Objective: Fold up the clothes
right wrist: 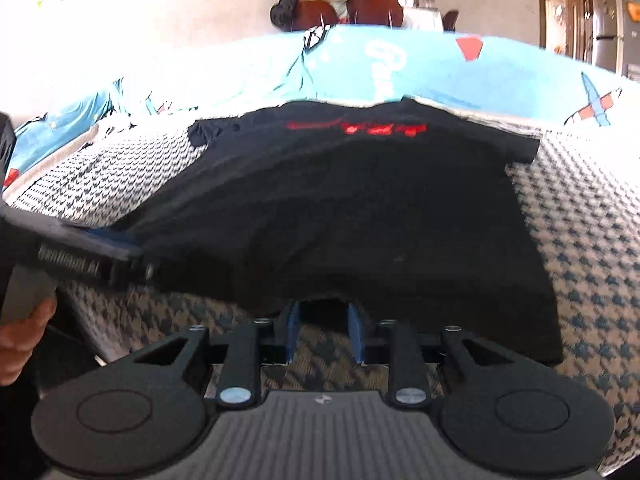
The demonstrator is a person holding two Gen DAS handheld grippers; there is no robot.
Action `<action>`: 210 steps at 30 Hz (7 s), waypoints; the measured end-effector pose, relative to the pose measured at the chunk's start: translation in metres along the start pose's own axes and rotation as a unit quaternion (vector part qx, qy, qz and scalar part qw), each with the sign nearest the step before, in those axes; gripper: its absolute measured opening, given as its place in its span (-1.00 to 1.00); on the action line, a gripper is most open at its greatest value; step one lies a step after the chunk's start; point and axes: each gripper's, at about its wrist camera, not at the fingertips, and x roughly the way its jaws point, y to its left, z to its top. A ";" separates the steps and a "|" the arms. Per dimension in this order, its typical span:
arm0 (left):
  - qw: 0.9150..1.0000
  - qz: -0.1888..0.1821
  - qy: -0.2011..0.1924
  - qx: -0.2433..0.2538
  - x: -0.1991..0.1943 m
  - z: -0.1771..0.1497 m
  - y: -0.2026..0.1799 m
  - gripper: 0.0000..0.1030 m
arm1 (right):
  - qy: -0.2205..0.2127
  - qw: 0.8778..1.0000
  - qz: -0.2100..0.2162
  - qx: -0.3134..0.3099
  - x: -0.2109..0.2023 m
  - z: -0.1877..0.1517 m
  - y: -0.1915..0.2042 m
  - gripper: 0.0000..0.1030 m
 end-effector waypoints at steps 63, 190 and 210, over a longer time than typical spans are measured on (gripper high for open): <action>0.999 0.039 -0.005 -0.018 0.008 0.007 0.015 1.00 | -0.002 0.996 0.049 0.071 0.069 0.046 -0.013 -0.21; 0.997 0.013 -0.004 -0.080 -0.002 0.005 0.027 1.00 | 0.033 0.993 -0.082 0.081 0.002 -0.005 -0.008 -0.23; 0.996 0.064 0.011 -0.066 -0.009 0.002 0.035 1.00 | -0.013 0.994 -0.038 0.105 -0.016 -0.005 -0.010 -0.16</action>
